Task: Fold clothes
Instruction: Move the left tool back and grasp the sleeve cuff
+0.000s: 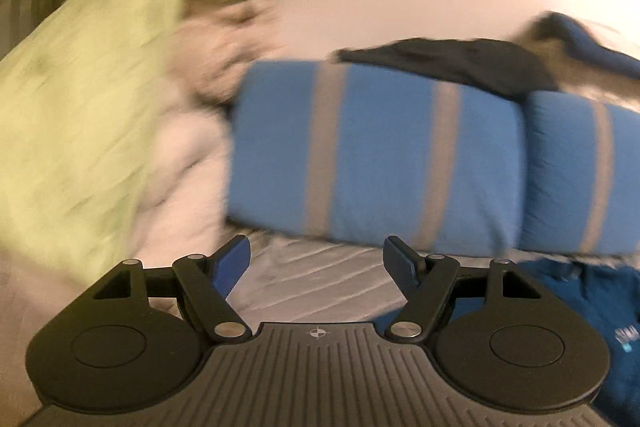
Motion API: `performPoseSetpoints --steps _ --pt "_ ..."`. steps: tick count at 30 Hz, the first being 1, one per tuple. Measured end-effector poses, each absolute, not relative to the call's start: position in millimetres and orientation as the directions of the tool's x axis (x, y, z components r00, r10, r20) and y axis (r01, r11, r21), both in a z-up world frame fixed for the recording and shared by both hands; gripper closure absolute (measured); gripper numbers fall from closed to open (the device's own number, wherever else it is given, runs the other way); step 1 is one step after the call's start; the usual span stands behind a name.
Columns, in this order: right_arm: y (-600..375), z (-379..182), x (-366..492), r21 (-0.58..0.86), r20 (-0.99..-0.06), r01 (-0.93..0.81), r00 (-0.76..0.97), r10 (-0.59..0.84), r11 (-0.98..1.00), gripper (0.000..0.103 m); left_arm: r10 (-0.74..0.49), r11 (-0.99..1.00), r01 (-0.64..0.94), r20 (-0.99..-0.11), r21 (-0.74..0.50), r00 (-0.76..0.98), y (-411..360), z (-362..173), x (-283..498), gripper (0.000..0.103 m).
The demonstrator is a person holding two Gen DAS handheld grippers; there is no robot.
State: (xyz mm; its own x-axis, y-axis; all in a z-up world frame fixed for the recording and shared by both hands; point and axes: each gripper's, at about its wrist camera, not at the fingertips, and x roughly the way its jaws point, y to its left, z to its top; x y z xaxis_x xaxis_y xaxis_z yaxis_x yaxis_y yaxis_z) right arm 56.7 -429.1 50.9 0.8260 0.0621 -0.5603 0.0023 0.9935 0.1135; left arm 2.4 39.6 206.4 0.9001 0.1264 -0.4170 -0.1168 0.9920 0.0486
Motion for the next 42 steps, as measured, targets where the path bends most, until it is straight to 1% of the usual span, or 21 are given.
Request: performPoseSetpoints --steps 4,7,10,12,18,21,23,26,30,31,33,42 --pt "-429.3 51.2 55.7 0.128 -0.564 -0.02 0.821 0.089 0.992 0.0 0.162 0.981 -0.191 -0.439 -0.023 0.884 77.2 200.1 -5.3 0.03" --pt "-423.1 49.7 57.2 0.072 -0.567 -0.043 0.82 0.077 0.996 0.0 0.199 0.968 -0.245 -0.451 -0.045 0.87 97.8 191.4 -12.1 0.03" --pt "-414.5 48.7 56.0 0.031 -0.569 -0.076 0.819 0.08 0.997 0.0 0.233 0.943 -0.317 -0.485 -0.099 0.843 116.2 180.6 -16.6 0.03" --pt "-408.6 48.5 54.8 0.018 -0.569 -0.105 0.817 0.096 0.994 0.0 0.233 0.934 -0.334 -0.497 -0.125 0.836 123.6 176.7 -18.3 0.03" --pt "-393.3 45.6 52.4 -0.02 -0.585 -0.17 0.801 0.126 0.985 0.0 0.246 0.921 -0.363 -0.508 -0.144 0.825 138.7 163.1 -21.7 0.03" --pt "-391.9 46.0 51.0 -0.033 -0.583 -0.164 0.804 0.114 0.986 0.0 0.258 0.896 -0.406 -0.533 -0.182 0.806 151.8 153.8 -22.8 0.03" --pt "-392.0 46.3 50.5 -0.031 -0.581 -0.157 0.806 0.11 0.987 0.0 0.247 0.894 -0.402 -0.531 -0.199 0.811 158.1 147.4 -23.2 0.03" --pt "-390.8 45.5 49.1 -0.04 -0.581 -0.163 0.807 0.111 0.986 0.0 0.231 0.874 -0.42 -0.551 -0.244 0.802 174.0 132.1 -23.6 0.03" --pt "-388.4 45.6 48.5 -0.049 -0.577 -0.172 0.809 0.113 0.984 0.0 0.226 0.829 -0.467 -0.58 -0.307 0.782 199.1 102.6 -28.9 0.031" --pt "-388.2 45.5 48.8 -0.047 -0.577 -0.175 0.809 0.116 0.984 0.0 0.232 0.817 -0.482 -0.588 -0.315 0.775 204.6 95.0 -30.2 0.032" --pt "-388.7 45.8 49.2 -0.044 -0.577 -0.176 0.808 0.119 0.983 0.0 0.248 0.795 -0.514 -0.601 -0.321 0.759 213.9 80.6 -33.1 0.039" --pt "-389.3 46.6 50.1 -0.029 -0.581 -0.182 0.803 0.132 0.983 0.0 0.252 0.601 -0.628 -0.628 -0.495 0.736 264.1 42.4 -55.1 0.039"
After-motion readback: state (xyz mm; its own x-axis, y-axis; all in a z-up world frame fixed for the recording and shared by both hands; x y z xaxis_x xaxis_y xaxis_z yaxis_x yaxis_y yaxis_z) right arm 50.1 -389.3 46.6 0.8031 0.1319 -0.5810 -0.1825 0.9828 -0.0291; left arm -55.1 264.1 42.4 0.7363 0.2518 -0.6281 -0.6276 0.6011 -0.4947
